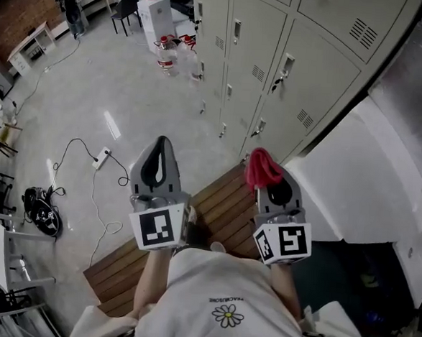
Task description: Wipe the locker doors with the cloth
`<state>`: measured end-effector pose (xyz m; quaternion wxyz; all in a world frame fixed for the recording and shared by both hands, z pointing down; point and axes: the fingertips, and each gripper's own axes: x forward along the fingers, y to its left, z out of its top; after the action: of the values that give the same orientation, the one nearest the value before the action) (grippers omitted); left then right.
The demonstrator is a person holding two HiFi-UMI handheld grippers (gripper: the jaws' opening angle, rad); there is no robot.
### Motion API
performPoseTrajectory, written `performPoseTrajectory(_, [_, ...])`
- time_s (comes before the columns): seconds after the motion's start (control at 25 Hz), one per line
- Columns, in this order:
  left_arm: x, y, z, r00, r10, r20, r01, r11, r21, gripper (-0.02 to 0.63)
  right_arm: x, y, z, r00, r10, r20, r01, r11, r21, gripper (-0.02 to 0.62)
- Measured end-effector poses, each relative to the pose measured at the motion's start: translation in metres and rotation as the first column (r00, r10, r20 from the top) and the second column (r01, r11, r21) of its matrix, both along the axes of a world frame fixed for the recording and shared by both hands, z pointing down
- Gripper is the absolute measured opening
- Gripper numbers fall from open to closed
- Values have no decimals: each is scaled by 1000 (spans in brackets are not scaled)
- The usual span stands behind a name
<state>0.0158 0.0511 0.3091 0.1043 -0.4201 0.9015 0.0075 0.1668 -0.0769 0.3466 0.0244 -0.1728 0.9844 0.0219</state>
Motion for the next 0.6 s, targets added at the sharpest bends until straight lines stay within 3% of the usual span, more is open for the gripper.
performPoseTrajectory(0.2, [-38,-16,42,1000,15,-16,-14,1000,5,17,-39,-11,34,1000,-26,9,26,999,24,26])
performPoseTrajectory(0.4, [-96,-35,89,998,53,-34,-52,999,11,17,-93,-31,83,1000,20,16,-19,999,-41,26])
performPoseTrajectory(0.6, [-160,-45,94,997,57,-61,-57,998,-3,17,-148,-31,88,1000,26,-13,-26,999,-31,26])
